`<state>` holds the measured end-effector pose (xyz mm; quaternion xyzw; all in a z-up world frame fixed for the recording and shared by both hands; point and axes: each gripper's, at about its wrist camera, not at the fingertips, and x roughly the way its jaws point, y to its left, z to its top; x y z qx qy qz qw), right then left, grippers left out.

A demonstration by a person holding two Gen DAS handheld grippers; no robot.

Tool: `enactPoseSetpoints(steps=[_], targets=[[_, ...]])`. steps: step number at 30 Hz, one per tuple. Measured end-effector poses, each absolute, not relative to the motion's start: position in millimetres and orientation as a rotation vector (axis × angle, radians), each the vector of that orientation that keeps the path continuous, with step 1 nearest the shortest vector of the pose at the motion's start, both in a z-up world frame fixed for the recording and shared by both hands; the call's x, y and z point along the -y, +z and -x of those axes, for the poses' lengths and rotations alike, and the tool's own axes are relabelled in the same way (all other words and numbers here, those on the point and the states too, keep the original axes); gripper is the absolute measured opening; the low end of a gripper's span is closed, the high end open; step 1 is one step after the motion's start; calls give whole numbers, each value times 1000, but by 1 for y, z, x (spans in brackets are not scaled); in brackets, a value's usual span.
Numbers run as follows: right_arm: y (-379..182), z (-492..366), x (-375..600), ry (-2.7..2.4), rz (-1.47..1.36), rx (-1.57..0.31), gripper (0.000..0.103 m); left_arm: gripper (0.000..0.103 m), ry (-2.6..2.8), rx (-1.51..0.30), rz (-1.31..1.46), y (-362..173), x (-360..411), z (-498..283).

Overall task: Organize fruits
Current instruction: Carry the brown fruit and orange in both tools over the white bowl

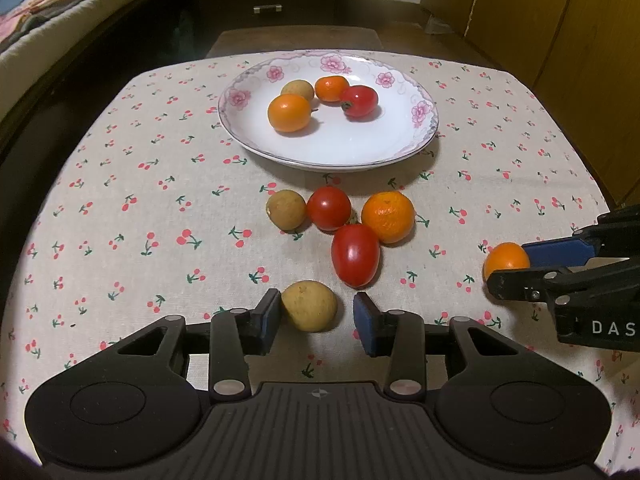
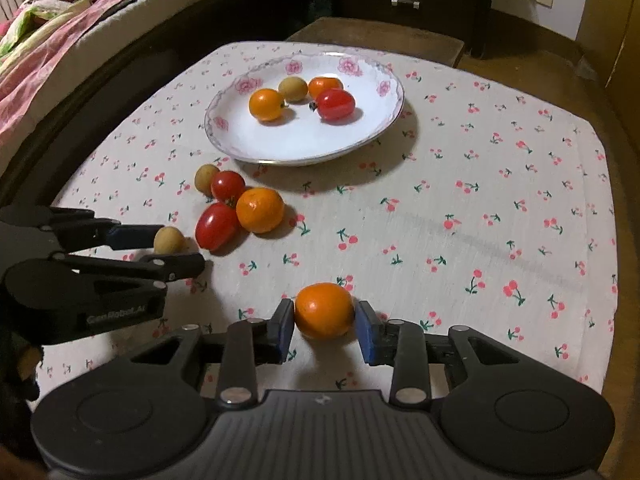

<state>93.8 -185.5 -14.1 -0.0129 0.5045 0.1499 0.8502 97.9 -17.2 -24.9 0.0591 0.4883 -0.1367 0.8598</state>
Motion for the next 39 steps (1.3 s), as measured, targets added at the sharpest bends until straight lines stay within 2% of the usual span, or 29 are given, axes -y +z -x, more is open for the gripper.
enactPoseSetpoints(steps=[3, 8, 17, 21, 39], targets=[[-13, -95, 184, 318, 30, -1062, 34, 48, -289, -1024, -126, -25, 17, -98], [-13, -93, 178, 331, 48, -1061, 34, 38, -279, -1020, -132, -25, 15, -97], [-6, -93, 180, 333, 42, -1039, 33, 37, -262, -1011, -146, -21, 13, -92], [-2, -94, 180, 332, 35, -1025, 29, 37, -259, -1005, -144, -19, 14, -91], [-14, -95, 179, 353, 40, -1077, 32, 39, -269, -1035, -138, -23, 13, -94]])
